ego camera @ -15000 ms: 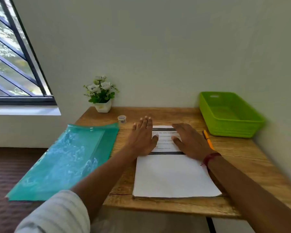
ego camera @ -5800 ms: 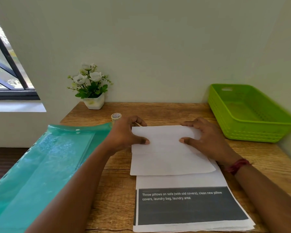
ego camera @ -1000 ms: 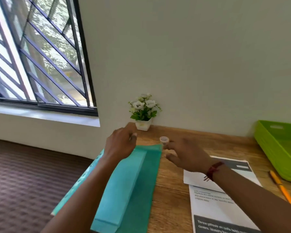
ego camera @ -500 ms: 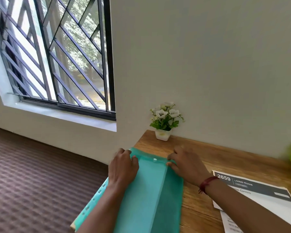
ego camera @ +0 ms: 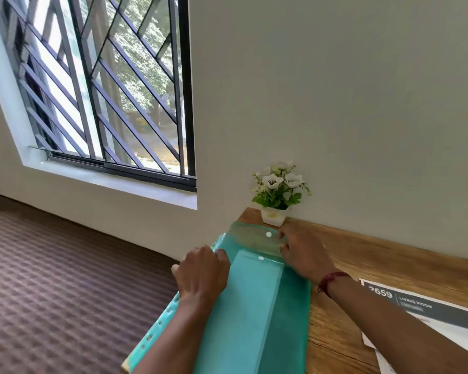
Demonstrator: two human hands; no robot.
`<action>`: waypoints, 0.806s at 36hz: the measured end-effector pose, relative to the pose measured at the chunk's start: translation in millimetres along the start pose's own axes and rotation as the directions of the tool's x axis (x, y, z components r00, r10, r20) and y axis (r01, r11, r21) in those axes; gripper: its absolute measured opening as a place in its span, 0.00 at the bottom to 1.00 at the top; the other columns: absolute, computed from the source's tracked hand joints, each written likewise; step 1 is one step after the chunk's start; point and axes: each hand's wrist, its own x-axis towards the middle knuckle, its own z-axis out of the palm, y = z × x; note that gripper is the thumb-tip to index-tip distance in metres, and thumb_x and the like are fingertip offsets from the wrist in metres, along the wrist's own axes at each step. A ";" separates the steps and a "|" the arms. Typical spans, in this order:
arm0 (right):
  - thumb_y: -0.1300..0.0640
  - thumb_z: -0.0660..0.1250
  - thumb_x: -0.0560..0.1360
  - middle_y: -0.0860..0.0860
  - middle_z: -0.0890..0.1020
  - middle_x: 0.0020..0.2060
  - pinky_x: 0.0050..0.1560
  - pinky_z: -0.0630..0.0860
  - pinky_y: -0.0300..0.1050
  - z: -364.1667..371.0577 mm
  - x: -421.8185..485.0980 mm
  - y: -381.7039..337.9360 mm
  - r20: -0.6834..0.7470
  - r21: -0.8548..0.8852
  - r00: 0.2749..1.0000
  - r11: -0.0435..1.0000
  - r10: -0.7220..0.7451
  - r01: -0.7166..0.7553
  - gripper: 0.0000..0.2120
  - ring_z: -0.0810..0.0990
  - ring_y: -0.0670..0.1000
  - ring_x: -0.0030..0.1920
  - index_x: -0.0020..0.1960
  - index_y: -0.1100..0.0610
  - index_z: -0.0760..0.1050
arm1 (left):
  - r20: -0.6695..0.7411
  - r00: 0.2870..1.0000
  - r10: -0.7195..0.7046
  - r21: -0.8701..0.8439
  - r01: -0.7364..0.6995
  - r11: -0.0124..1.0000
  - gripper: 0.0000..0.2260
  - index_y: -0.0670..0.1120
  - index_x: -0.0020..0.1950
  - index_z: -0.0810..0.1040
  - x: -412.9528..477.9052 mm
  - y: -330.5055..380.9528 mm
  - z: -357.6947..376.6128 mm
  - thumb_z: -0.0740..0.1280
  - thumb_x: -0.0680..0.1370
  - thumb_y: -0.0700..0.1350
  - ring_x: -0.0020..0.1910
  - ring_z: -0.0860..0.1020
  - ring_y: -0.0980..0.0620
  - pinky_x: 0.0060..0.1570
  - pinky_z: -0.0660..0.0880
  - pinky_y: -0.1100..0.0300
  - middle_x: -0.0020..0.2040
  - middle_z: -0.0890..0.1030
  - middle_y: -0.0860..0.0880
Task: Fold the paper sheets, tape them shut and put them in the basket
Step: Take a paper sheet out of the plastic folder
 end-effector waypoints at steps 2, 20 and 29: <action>0.59 0.61 0.77 0.48 0.78 0.42 0.43 0.73 0.48 3.4 3.6 -0.7 0.070 0.035 0.997 0.999 -0.019 0.017 0.08 0.75 0.48 0.41 0.52 0.48 0.71 | -0.019 1.000 -0.005 0.009 0.005 1.000 0.16 0.45 0.42 0.79 0.5 0.1 0.0 0.56 0.78 0.52 0.45 0.80 0.41 0.49 0.68 0.51 0.47 0.83 0.45; 0.54 0.71 0.75 0.46 0.84 0.42 0.44 0.75 0.38 -15.9 43.7 -12.6 0.496 0.051 0.866 0.998 -0.059 0.038 0.03 0.79 0.44 0.42 0.47 0.52 0.82 | -0.047 0.999 -0.021 0.011 0.022 1.000 0.21 0.46 0.31 0.75 4.5 -2.2 4.7 0.52 0.76 0.54 0.33 0.77 0.46 0.49 0.68 0.52 0.34 0.81 0.48; 0.57 0.70 0.75 0.49 0.85 0.42 0.36 0.75 0.37 -12.6 44.7 -18.4 0.542 0.064 0.841 0.997 0.000 -0.041 0.04 0.78 0.45 0.37 0.46 0.55 0.84 | -0.047 0.999 -0.016 -0.007 0.015 1.000 0.20 0.46 0.29 0.71 4.3 -1.6 3.8 0.52 0.77 0.53 0.32 0.76 0.47 0.51 0.69 0.51 0.33 0.80 0.48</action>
